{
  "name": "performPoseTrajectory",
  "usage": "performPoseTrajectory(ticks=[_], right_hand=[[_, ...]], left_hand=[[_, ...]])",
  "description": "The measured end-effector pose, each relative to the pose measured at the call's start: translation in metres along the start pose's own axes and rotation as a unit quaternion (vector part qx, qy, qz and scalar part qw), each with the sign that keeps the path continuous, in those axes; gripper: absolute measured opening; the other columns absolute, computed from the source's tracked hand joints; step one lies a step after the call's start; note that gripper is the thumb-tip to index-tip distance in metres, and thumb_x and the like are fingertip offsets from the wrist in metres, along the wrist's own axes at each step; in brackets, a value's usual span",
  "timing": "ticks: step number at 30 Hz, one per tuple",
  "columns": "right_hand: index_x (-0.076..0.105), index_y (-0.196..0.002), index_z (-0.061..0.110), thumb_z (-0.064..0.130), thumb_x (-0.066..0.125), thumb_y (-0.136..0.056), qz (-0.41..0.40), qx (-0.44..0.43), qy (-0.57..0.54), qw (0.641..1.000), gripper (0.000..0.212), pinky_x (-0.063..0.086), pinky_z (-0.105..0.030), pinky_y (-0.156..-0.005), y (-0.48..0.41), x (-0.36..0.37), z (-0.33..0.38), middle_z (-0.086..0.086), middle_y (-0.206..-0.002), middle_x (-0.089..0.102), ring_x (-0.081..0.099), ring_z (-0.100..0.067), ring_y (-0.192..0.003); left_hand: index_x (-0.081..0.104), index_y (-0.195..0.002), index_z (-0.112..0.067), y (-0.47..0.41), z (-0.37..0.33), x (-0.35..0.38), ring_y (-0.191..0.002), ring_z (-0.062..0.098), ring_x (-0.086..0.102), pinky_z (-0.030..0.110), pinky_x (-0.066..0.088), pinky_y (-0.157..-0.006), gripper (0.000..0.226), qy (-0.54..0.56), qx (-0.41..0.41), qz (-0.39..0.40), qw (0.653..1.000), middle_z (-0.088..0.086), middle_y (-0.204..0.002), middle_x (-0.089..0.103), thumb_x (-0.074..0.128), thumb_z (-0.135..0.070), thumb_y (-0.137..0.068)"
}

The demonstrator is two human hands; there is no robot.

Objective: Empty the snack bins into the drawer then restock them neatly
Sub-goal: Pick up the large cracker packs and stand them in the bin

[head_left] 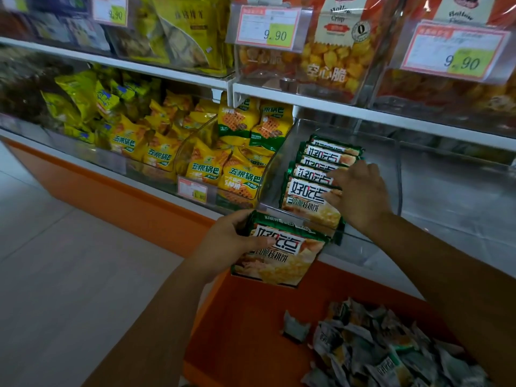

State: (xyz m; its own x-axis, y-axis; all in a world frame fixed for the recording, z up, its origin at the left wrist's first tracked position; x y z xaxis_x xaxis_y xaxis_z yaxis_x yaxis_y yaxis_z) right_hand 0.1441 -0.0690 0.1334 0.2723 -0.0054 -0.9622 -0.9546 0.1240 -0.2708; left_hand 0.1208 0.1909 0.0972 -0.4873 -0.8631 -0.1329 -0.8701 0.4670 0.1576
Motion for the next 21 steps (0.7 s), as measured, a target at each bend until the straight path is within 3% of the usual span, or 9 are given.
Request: performPoseTrajectory(ticks=[2, 4, 6, 8, 11, 14, 15, 17, 21], right_hand=[[0.058, -0.128, 0.024, 0.049, 0.056, -0.091, -0.029, -0.044, -0.125, 0.991, 0.045, 0.039, -0.035, -0.089, 0.022, -0.024, 0.016, -0.005, -0.113, 0.054, 0.048, -0.026, -0.109], [0.05, -0.134, 0.035, 0.056, 0.044, -0.09, 0.114, -0.086, -0.31, 0.94, 0.049, 0.038, -0.022, -0.088, 0.054, -0.042, 0.037, 0.018, -0.115, 0.052, 0.05, -0.003, -0.109], [0.035, -0.14, 0.049, 0.058, 0.042, -0.087, 0.242, -0.097, -0.367, 0.893, 0.054, 0.033, -0.01, -0.091, 0.083, -0.048, 0.046, 0.04, -0.124, 0.036, 0.039, 0.021, -0.109], [0.034, -0.133, 0.056, 0.051, 0.048, -0.089, 0.225, -0.105, -0.359, 0.9, 0.047, 0.037, 0.0, -0.081, 0.09, -0.055, 0.036, 0.047, -0.119, 0.031, 0.041, 0.03, -0.096], [0.043, -0.12, 0.055, 0.036, 0.055, -0.092, 0.115, -0.079, -0.354, 0.925, 0.036, 0.044, -0.003, -0.072, 0.077, -0.08, 0.016, 0.032, -0.111, 0.051, 0.053, 0.019, -0.09], [0.05, -0.128, 0.046, 0.034, 0.057, -0.092, 0.035, -0.069, -0.303, 0.95, 0.038, 0.047, -0.019, -0.074, 0.061, -0.097, -0.001, 0.014, -0.118, 0.06, 0.061, -0.003, -0.092], [0.049, -0.131, 0.042, 0.034, 0.057, -0.093, 0.018, -0.067, -0.28, 0.958, 0.04, 0.048, -0.024, -0.076, 0.056, -0.097, -0.005, 0.008, -0.122, 0.06, 0.061, -0.01, -0.095], [0.047, -0.134, 0.039, 0.033, 0.056, -0.094, -0.009, -0.07, -0.246, 0.967, 0.042, 0.048, -0.029, -0.078, 0.048, -0.091, -0.006, 0.002, -0.126, 0.059, 0.061, -0.016, -0.097], [0.046, -0.138, 0.033, 0.028, 0.055, -0.096, 0.03, -0.078, -0.219, 0.972, 0.043, 0.043, -0.028, -0.081, 0.037, -0.049, -0.002, -0.004, -0.133, 0.054, 0.057, -0.021, -0.107]], left_hand=[[0.068, -0.111, -0.025, -0.001, -0.009, 0.0, -0.103, 0.015, 0.068, 0.042, 0.054, -0.093, 0.047, 0.015, 0.008, 0.001, 1.0, -0.005, -0.109, 0.073, 0.079, -0.035, -0.066], [0.069, -0.107, -0.026, -0.002, -0.016, -0.001, -0.102, 0.016, 0.069, 0.044, 0.054, -0.092, 0.043, 0.036, 0.012, 0.003, 0.999, -0.004, -0.108, 0.073, 0.079, -0.035, -0.066], [0.07, -0.107, -0.024, -0.004, -0.023, 0.002, -0.1, 0.02, 0.07, 0.045, 0.056, -0.088, 0.042, 0.042, 0.021, 0.007, 0.999, 0.0, -0.107, 0.074, 0.079, -0.034, -0.067], [0.068, -0.111, -0.022, -0.005, -0.033, 0.01, -0.096, 0.021, 0.07, 0.04, 0.059, -0.08, 0.039, 0.035, 0.031, 0.009, 0.999, 0.002, -0.107, 0.073, 0.077, -0.029, -0.074], [0.06, -0.123, -0.028, -0.009, -0.045, 0.017, -0.102, 0.018, 0.067, 0.029, 0.056, -0.058, 0.045, 0.027, 0.073, -0.037, 0.996, -0.005, -0.123, 0.066, 0.075, -0.03, -0.081], [0.036, -0.144, -0.04, -0.024, -0.04, 0.01, -0.139, 0.032, 0.037, 0.055, 0.046, -0.1, 0.084, -0.096, 0.091, -0.131, 0.983, -0.006, -0.156, 0.028, 0.08, -0.043, -0.072], [0.03, -0.149, -0.035, -0.029, -0.034, 0.009, -0.143, 0.03, 0.028, 0.051, 0.037, -0.109, 0.091, -0.134, 0.091, -0.144, 0.976, -0.005, -0.158, 0.022, 0.081, -0.041, -0.074], [0.029, -0.151, -0.024, -0.035, -0.024, 0.012, -0.143, 0.023, 0.024, 0.034, 0.03, -0.106, 0.094, -0.191, 0.099, -0.139, 0.967, 0.0, -0.153, 0.028, 0.082, -0.037, -0.075], [0.021, -0.154, -0.021, -0.044, -0.007, 0.015, -0.142, 0.024, 0.025, 0.036, 0.031, -0.106, 0.105, -0.278, 0.104, -0.154, 0.942, 0.003, -0.153, 0.033, 0.084, -0.039, -0.071]])
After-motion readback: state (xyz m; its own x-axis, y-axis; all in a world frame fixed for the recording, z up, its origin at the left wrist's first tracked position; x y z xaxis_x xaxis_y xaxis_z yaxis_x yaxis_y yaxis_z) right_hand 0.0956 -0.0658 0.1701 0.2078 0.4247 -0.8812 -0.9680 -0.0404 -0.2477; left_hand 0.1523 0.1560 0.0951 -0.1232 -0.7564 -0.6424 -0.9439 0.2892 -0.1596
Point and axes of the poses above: each hand's wrist, its own y-axis away from the middle knuckle, its own x-axis out of the palm, z = x × y, the point moved 4 cm from there along -y, towards the middle knuckle
